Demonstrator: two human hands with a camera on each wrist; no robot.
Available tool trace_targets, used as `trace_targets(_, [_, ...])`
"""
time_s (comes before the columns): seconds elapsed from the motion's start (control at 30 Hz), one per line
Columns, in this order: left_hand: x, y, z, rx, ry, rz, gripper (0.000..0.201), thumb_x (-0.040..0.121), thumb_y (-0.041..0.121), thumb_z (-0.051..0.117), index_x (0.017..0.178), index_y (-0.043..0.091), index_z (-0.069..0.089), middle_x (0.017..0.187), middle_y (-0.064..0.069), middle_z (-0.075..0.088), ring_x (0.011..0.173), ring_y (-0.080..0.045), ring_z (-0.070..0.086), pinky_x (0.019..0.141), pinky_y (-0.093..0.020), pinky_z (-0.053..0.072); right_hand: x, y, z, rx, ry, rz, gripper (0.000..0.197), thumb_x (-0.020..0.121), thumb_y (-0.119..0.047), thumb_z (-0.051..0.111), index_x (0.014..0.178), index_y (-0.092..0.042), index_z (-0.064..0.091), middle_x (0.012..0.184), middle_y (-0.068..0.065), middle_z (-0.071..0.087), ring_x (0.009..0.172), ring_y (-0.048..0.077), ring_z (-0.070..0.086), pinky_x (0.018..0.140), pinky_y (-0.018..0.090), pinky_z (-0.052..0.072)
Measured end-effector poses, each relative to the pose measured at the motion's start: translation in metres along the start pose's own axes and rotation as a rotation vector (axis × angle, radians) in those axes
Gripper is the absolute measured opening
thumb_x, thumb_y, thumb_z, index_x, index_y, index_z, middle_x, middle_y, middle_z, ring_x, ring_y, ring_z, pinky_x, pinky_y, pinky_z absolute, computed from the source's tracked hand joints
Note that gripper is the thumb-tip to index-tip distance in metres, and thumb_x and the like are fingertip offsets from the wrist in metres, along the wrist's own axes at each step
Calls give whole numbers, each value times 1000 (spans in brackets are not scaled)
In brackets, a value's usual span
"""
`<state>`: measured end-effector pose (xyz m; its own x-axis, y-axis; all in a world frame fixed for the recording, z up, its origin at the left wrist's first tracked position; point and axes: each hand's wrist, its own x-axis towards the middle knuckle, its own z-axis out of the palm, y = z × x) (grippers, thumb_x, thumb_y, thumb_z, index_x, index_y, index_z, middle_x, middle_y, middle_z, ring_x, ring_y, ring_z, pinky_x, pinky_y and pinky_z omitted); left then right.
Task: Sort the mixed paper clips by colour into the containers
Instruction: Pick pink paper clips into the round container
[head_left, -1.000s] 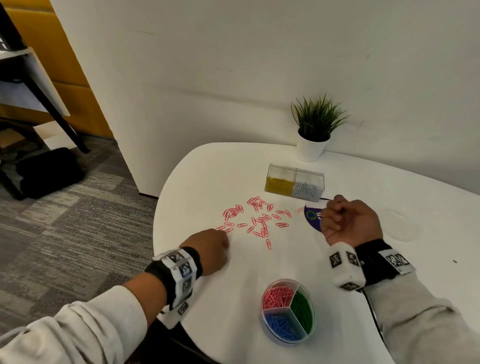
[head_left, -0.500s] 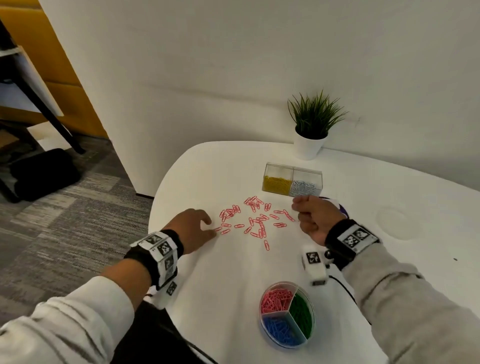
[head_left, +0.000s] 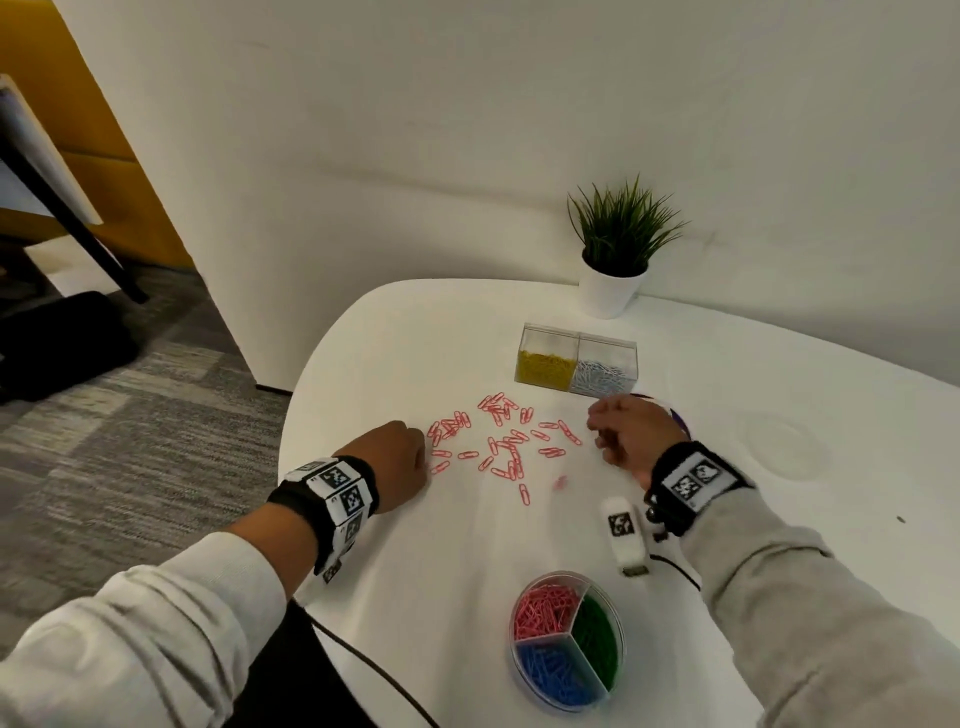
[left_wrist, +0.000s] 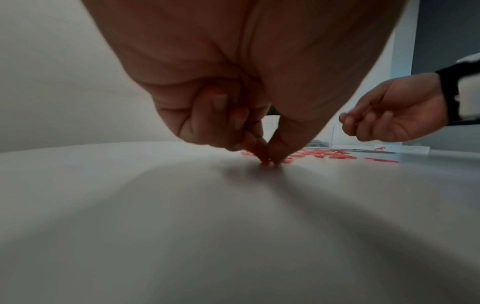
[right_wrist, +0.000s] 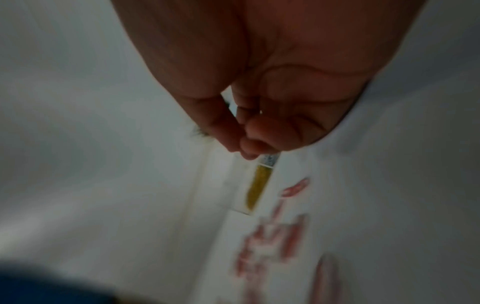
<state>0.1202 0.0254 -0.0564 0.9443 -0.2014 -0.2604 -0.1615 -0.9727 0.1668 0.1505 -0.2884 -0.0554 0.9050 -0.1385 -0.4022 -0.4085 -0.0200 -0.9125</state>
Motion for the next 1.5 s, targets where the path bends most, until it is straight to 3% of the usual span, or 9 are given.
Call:
trace_targets(0.13, [-1, 0, -4, -40, 20, -9, 18, 87, 37, 57, 81, 21, 53, 86, 3, 57, 78, -17, 54, 68, -29, 45, 7, -1, 13, -1109, -4, -246, 14, 87, -33, 70, 92, -22, 62, 93, -5, 60, 88, 16, 58, 77, 28, 45])
trace_targets(0.33, [-1, -6, -5, -161, 71, -83, 23, 89, 44, 60, 104, 27, 58, 102, 7, 60, 97, -16, 57, 84, -29, 47, 4, -14, 31, -1489, -158, -318, 19, 97, -26, 50, 103, -11, 60, 106, 7, 63, 98, 24, 60, 79, 29, 44])
trace_targets(0.53, [-2, 8, 4, -38, 20, -3, 12, 93, 23, 52, 94, 20, 64, 98, 1, 62, 92, -20, 58, 81, -29, 48, 14, -20, 24, -464, 42, -115, 11, 92, -2, 48, 94, -11, 53, 78, 13, 65, 60, 22, 59, 51, 29, 49])
trace_targets(0.7, [-4, 15, 4, -22, -7, -28, 8, 92, 20, 44, 92, 19, 52, 97, -1, 53, 87, -21, 55, 72, -28, 43, 28, -17, 41, -1123, -29, -195, 26, 100, -26, 48, 78, -12, 52, 78, 5, 52, 75, 21, 52, 68, 29, 43])
trace_targets(0.83, [-7, 16, -4, -53, -32, -80, 18, 94, 35, 47, 88, 18, 46, 94, -3, 51, 81, -21, 48, 72, -30, 43, 36, -13, 49, -1362, -71, -239, 29, 98, -27, 51, 113, -4, 61, 115, 12, 64, 107, 27, 62, 86, 31, 47])
trace_targets(1.0, [-2, 9, -12, -1023, 22, -337, 16, 89, 3, 52, 91, 14, 63, 76, -6, 60, 58, -15, 44, 50, -24, 35, 29, -17, 36, -1220, -64, -200, 30, 93, -32, 54, 70, -13, 51, 73, 4, 53, 74, 23, 53, 59, 27, 38])
trace_targets(1.13, [-2, 10, -16, -1498, -13, -481, 25, 89, 3, 42, 81, 5, 66, 64, -5, 50, 49, -14, 34, 46, -23, 22, 22, -16, 15, -62, 11, -54, 13, 90, -4, 50, 80, -12, 54, 68, 8, 51, 52, 15, 43, 44, 24, 34])
trace_targets(1.3, [9, 17, -14, -664, -28, -253, 24, 89, 31, 66, 81, 8, 66, 78, -5, 62, 65, -17, 55, 58, -27, 40, 20, -15, 6, 201, 31, 144, 16, 88, -1, 44, 83, -10, 56, 67, 6, 50, 53, 16, 44, 45, 22, 35])
trace_targets(1.5, [-3, 25, 0, 82, 56, -57, 31, 97, 40, 46, 116, 20, 59, 116, -3, 51, 108, -26, 57, 88, -36, 50, 27, -12, 22, -1230, -46, -295, 14, 93, -28, 63, 99, -16, 63, 98, -1, 59, 98, 20, 58, 79, 26, 42])
